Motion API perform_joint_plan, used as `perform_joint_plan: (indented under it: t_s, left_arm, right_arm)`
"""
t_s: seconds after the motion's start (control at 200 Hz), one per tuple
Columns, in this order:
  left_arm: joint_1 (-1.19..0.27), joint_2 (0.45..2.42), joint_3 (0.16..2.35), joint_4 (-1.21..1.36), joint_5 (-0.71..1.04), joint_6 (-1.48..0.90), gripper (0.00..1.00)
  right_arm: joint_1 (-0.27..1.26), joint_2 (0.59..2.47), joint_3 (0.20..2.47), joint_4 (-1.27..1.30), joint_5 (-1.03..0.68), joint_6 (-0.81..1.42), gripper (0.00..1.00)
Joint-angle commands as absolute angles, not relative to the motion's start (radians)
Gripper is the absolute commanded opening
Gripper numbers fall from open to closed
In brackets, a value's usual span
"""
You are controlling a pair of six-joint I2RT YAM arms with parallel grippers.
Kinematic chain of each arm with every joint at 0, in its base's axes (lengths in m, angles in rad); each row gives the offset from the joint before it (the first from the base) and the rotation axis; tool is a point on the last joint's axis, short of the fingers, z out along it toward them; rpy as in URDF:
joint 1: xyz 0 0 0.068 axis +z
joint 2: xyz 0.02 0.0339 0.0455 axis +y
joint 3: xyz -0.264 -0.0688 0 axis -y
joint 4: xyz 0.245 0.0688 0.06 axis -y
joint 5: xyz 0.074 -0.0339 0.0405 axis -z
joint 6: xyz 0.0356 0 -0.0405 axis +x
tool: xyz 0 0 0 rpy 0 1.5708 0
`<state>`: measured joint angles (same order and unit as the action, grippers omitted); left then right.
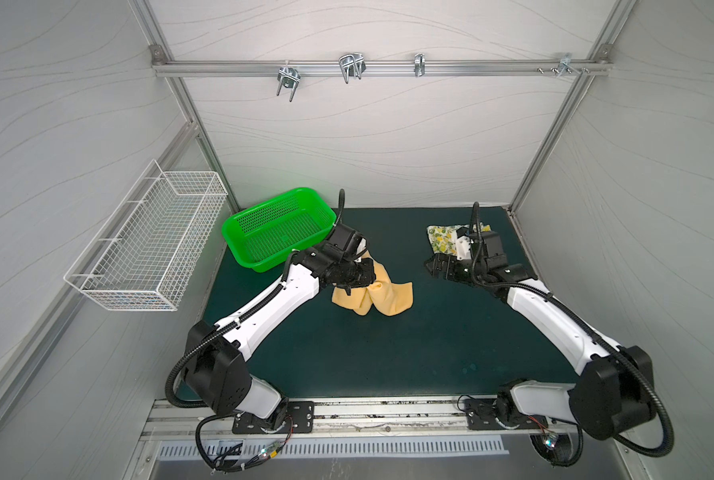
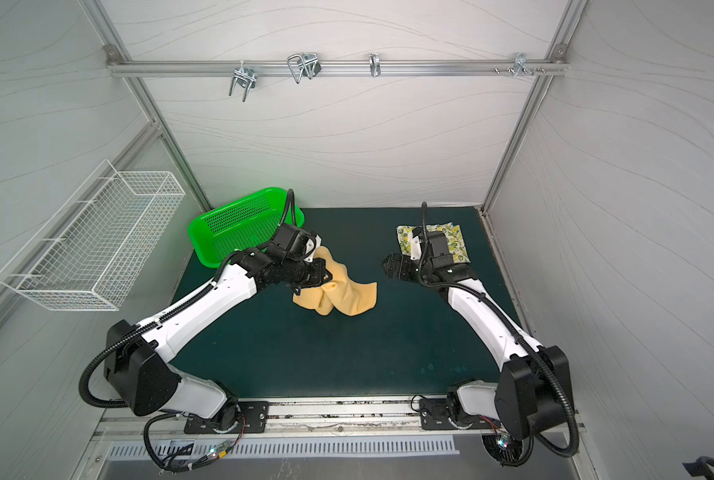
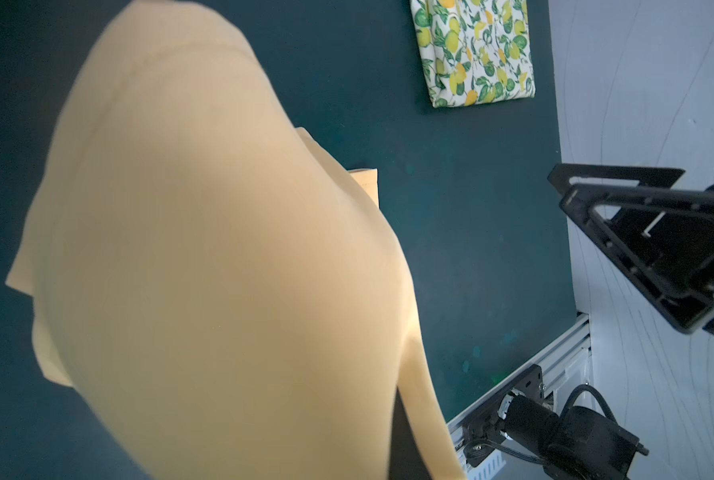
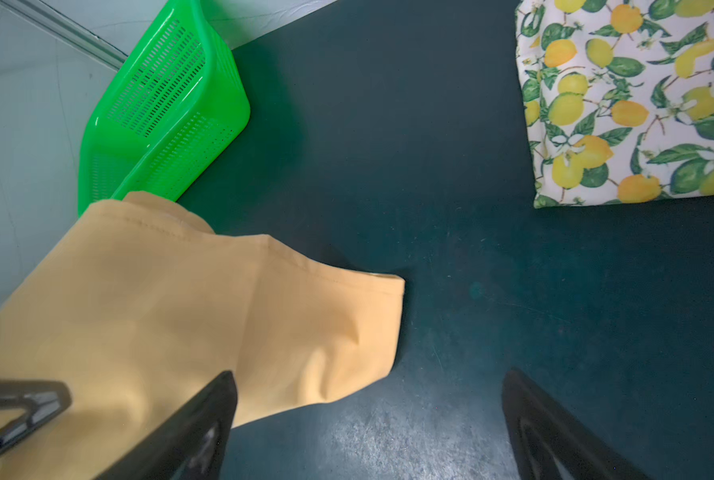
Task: Fold and stack the skirts
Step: 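Lift the tan skirt out with the left gripper and drop it mid-table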
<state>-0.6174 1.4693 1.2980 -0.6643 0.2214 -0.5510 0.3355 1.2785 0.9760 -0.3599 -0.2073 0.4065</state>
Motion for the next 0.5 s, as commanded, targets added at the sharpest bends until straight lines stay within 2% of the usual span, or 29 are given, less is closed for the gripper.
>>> perform_joint_plan:
  t_s: [0.0, 0.245, 0.365, 0.445, 0.495]
  left_arm:
    - [-0.681, 1.482, 1.362, -0.595, 0.171, -0.526, 0.0]
    - [-0.758, 1.678, 1.399, -0.521, 0.264, -0.543, 0.0]
    - [-0.774, 1.808, 1.456, -0.512, 0.27, -0.544, 0.16]
    - [-0.768, 1.856, 1.495, -0.516, 0.237, -0.546, 0.33]
    - [-0.758, 1.882, 1.535, -0.548, 0.219, -0.536, 0.39]
  right_arm:
    - [0.304, 1.239, 0.958, -0.355, -0.215, 0.383, 0.99]
    - [0.219, 1.208, 0.916, -0.372, -0.215, 0.368, 0.99]
    - [0.191, 1.187, 0.9, -0.379, -0.202, 0.372, 0.99]
    - [0.183, 1.18, 0.898, -0.382, -0.196, 0.37, 0.99]
    - [0.182, 1.178, 0.9, -0.389, -0.195, 0.369, 0.99]
